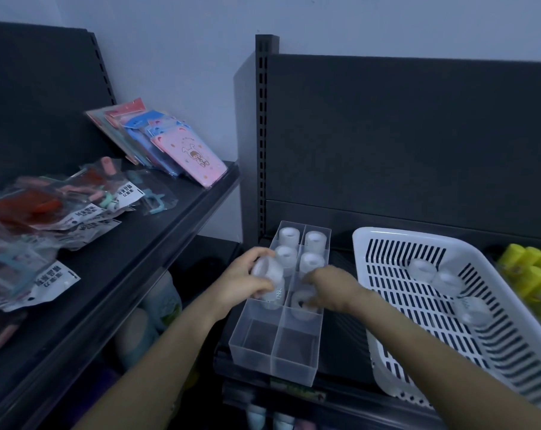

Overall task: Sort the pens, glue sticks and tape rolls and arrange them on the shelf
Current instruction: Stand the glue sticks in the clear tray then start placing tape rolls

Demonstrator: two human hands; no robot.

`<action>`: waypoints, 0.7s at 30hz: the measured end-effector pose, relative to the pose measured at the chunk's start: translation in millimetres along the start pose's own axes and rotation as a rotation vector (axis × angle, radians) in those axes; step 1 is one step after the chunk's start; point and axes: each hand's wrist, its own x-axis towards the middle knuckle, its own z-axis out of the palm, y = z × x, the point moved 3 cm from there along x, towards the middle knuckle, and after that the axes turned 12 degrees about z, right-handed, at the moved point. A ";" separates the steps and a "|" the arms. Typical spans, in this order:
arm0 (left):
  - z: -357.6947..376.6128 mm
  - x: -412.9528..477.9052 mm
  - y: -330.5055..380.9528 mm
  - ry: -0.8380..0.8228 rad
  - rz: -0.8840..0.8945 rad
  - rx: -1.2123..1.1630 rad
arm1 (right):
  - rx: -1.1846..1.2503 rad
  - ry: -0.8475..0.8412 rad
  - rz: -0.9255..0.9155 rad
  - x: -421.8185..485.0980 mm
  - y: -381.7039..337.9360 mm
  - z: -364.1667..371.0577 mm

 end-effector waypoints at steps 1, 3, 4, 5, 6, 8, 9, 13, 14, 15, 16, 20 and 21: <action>4.6 3.1 2.7 -0.014 0.008 0.002 | 0.105 0.024 0.018 -4.8 7.2 -6.2; 16.1 10.0 7.9 -0.054 0.059 0.083 | 0.280 0.117 0.053 -16.0 25.6 -18.1; 22.2 14.3 9.7 -0.088 0.092 0.186 | 0.329 0.166 0.069 -22.7 35.9 -22.2; 28.4 19.9 10.2 -0.135 0.116 0.333 | 0.362 0.207 0.079 -29.6 45.4 -25.1; 34.7 25.3 10.5 -0.188 0.126 0.509 | 0.393 0.233 0.090 -36.9 53.7 -26.7; 45.6 34.5 9.1 -0.269 0.131 0.864 | 0.460 0.259 0.113 -49.0 67.5 -26.1; 50.4 38.4 8.6 -0.293 0.143 1.014 | 0.489 0.272 0.124 -53.6 73.3 -25.0; 63.7 48.5 4.6 -0.384 0.182 1.279 | 0.534 0.290 0.170 -67.8 90.4 -18.9; 64.5 50.0 3.4 -0.399 0.171 1.301 | 0.539 0.284 0.180 -70.8 93.2 -17.4; 65.3 52.0 2.3 -0.404 0.163 1.314 | 0.541 0.280 0.187 -73.9 95.5 -16.3; 66.4 53.5 2.2 -0.405 0.155 1.317 | 0.539 0.274 0.193 -76.9 97.5 -15.3; 70.8 55.7 0.1 -0.420 0.133 1.287 | 0.518 0.258 0.228 -87.2 104.4 -10.3; 70.5 56.0 -0.4 -0.427 0.130 1.285 | 0.520 0.257 0.236 -89.3 106.2 -9.4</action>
